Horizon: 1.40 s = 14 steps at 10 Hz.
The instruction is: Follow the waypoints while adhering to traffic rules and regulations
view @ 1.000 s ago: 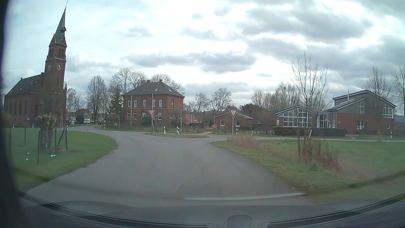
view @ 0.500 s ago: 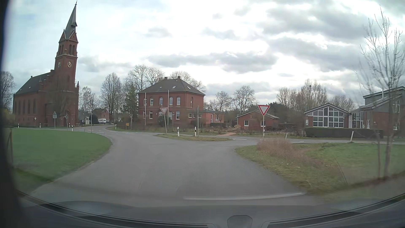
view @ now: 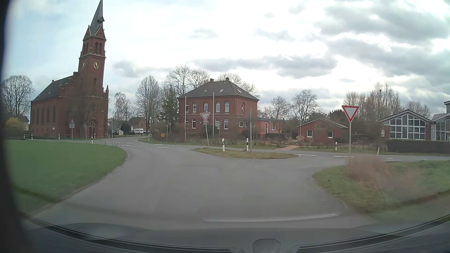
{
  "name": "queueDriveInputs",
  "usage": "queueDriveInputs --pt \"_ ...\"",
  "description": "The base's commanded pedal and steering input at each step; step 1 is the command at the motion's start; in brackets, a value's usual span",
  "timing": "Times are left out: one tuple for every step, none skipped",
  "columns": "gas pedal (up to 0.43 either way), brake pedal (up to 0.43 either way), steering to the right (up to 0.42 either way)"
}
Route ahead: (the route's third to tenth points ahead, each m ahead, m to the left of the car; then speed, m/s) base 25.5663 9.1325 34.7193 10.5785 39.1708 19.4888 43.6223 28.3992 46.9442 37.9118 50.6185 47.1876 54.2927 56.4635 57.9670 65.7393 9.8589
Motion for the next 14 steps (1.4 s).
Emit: queueDriveInputs --pt "0.000 0.073 -0.097" --pt "0.000 0.079 -0.097" --pt "0.000 0.085 -0.097" --pt "0.000 0.098 -0.096" --pt "0.000 0.104 -0.096" --pt "0.000 0.116 -0.095" --pt "0.000 0.128 -0.092" --pt "0.000 0.146 -0.089" --pt "0.000 0.177 -0.085" --pt "0.000 0.201 -0.082" --pt "0.000 0.207 -0.076" --pt "0.000 0.226 -0.067" --pt "0.000 0.250 -0.061" --pt "0.000 0.256 -0.058"
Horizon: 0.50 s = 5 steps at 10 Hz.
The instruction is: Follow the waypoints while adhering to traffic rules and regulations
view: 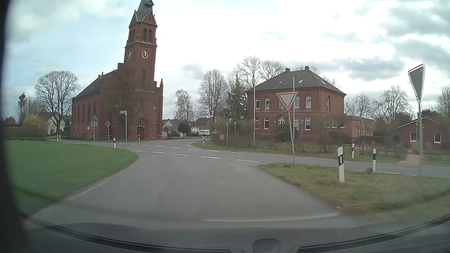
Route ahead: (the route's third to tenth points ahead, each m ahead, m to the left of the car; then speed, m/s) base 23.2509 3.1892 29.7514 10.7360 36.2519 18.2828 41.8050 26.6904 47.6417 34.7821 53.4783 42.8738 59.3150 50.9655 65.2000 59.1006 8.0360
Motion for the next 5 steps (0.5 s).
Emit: queueDriveInputs --pt "0.000 0.262 -0.050" --pt "0.000 0.268 -0.042" --pt "0.000 0.274 -0.040" --pt "0.000 0.280 -0.036" --pt "0.000 0.280 -0.034"
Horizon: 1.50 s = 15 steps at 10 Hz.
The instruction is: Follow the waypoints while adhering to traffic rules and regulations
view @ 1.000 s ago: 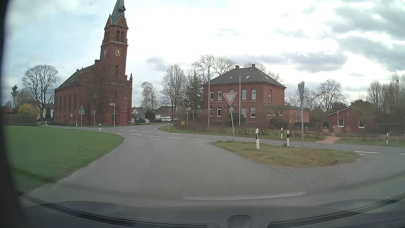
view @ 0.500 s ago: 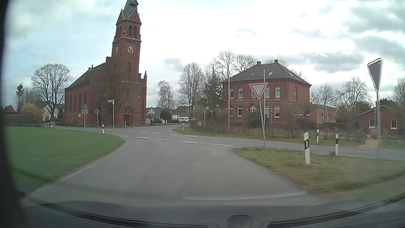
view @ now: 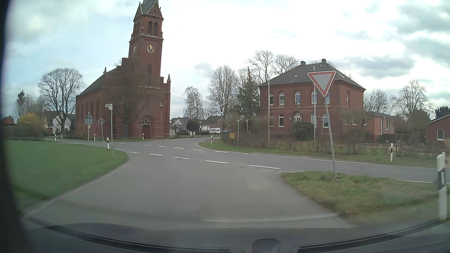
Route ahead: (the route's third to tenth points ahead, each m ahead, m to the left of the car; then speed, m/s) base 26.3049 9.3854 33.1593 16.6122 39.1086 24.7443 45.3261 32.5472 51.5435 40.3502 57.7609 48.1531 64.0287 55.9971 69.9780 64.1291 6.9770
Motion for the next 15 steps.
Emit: queueDriveInputs --pt "0.000 0.287 -0.035" --pt "0.000 0.287 -0.034" --pt "0.000 0.287 -0.033" --pt "0.000 0.287 -0.031" --pt "0.000 0.293 -0.031" --pt "0.000 0.299 -0.031" --pt "0.000 0.305 -0.031" --pt "0.000 0.305 -0.031" --pt "0.000 0.305 -0.031" --pt "0.000 0.305 -0.031" --pt "0.000 0.305 -0.031" --pt "0.000 0.305 -0.031" --pt "0.000 0.299 -0.031" --pt "0.000 0.280 -0.031" --pt "0.000 0.000 -0.031"
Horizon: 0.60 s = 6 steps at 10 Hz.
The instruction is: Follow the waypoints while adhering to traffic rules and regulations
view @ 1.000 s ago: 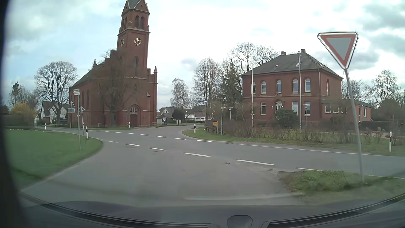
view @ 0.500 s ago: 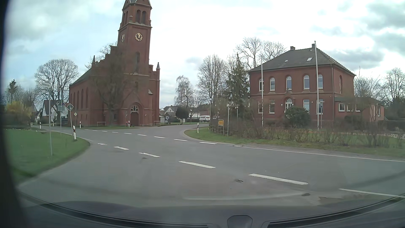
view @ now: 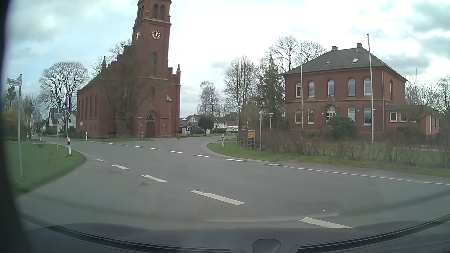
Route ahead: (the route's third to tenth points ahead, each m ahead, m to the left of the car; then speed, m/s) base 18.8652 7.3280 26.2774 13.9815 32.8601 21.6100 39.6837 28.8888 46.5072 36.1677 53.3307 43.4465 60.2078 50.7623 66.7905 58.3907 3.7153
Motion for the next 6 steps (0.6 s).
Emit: queueDriveInputs --pt "0.000 0.000 -0.033" --pt "0.000 0.000 -0.040" --pt "0.169 0.000 -0.049" --pt "0.209 0.000 -0.058" --pt "0.228 0.000 -0.072" --pt "0.260 0.000 -0.083"
